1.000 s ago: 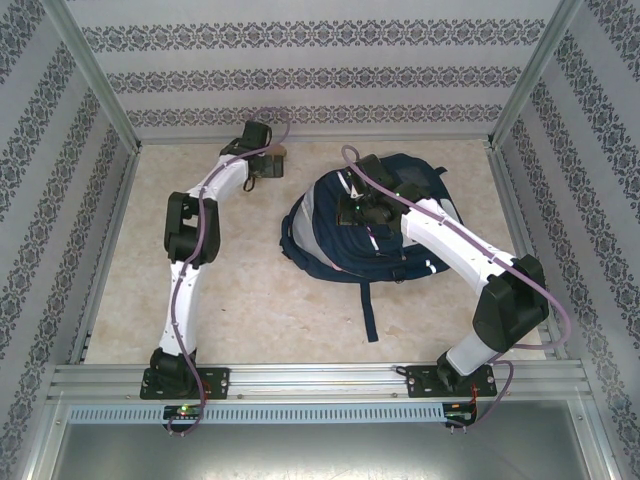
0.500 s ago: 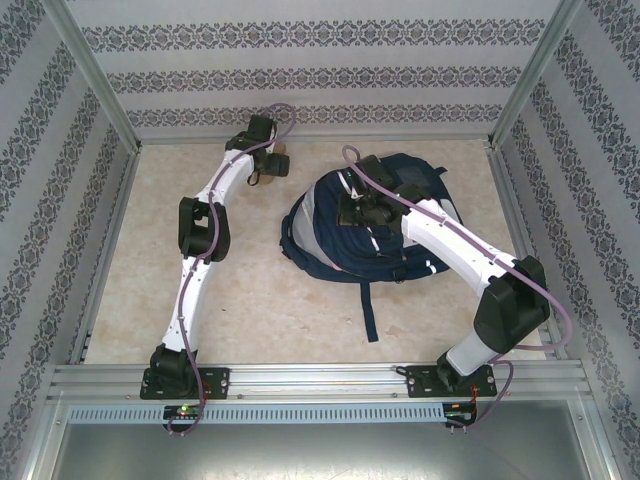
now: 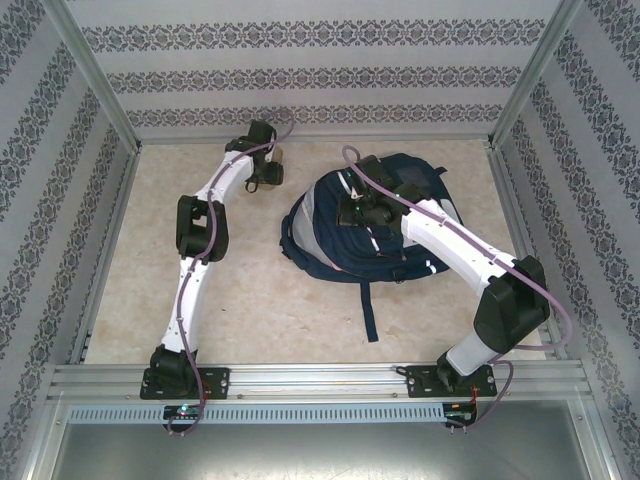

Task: Pack the student bag

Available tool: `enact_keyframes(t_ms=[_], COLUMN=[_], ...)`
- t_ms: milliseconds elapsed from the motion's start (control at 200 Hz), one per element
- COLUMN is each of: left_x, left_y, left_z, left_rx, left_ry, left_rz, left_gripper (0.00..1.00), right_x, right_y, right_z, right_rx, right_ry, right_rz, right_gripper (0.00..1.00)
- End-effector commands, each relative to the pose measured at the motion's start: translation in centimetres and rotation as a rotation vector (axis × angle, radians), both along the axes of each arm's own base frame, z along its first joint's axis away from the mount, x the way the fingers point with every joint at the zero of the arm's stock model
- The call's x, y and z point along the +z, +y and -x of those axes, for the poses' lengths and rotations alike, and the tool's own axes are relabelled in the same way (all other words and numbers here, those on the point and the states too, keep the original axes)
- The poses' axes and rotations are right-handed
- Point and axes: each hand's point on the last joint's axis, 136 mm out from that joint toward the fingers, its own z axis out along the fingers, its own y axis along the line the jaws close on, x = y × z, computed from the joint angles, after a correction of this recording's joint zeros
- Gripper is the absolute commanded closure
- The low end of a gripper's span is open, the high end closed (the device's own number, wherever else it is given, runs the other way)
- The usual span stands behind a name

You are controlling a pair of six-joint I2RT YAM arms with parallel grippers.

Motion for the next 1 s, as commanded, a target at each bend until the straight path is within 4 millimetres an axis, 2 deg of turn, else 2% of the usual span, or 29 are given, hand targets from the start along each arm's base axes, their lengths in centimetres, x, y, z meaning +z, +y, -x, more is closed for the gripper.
enact_keyframes(t_ms=[0,130,300,385,549,679,789,894,939,994], left_x=[-0.1,2.5,7.5,9.2,11.5,11.9,11.5,11.3,11.1,10.6], left_y=[0.4,-0.2,-1.2,-2.2,-5.9,-10.1,-14.3,-17.5,-18.1,-17.8], left_z=[3.2,5.1,8.1,9.9,13.6,16.5,18.6,19.5,19.6,19.6], left_rx=[0.041,0.068,0.112,0.120,0.103,0.083,0.062,0.038,0.048,0.085], left_ry=[0.081,0.043,-0.029,-0.047,-0.051,-0.021,0.008,0.005,0.001,-0.002], left_rz=[0.006,0.090,0.233,0.310,0.430,0.496,0.547,0.559,0.543,0.513], left_gripper=[0.59,0.61,0.66,0.66,0.66,0.65,0.65,0.64,0.64,0.64], right_x=[1.5,3.8,7.8,9.9,13.7,15.4,15.5,15.3,15.2,15.2], right_y=[1.2,0.9,0.1,-0.4,-1.3,-2.1,-2.5,-2.3,-2.3,-2.3], right_z=[0.9,0.1,-1.4,-2.1,-3.0,-3.3,-3.4,-3.2,-3.2,-3.1], right_rx=[0.029,0.041,0.033,0.024,0.008,-0.011,-0.022,-0.017,-0.017,-0.018], right_ry=[-0.008,-0.062,-0.140,-0.180,-0.245,-0.280,-0.284,-0.275,-0.273,-0.270], right_rz=[-0.051,-0.061,-0.125,-0.165,-0.236,-0.262,-0.264,-0.274,-0.275,-0.277], right_gripper=[0.98,1.00,1.00,1.00,1.00,1.00,1.00,1.00,1.00,1.00])
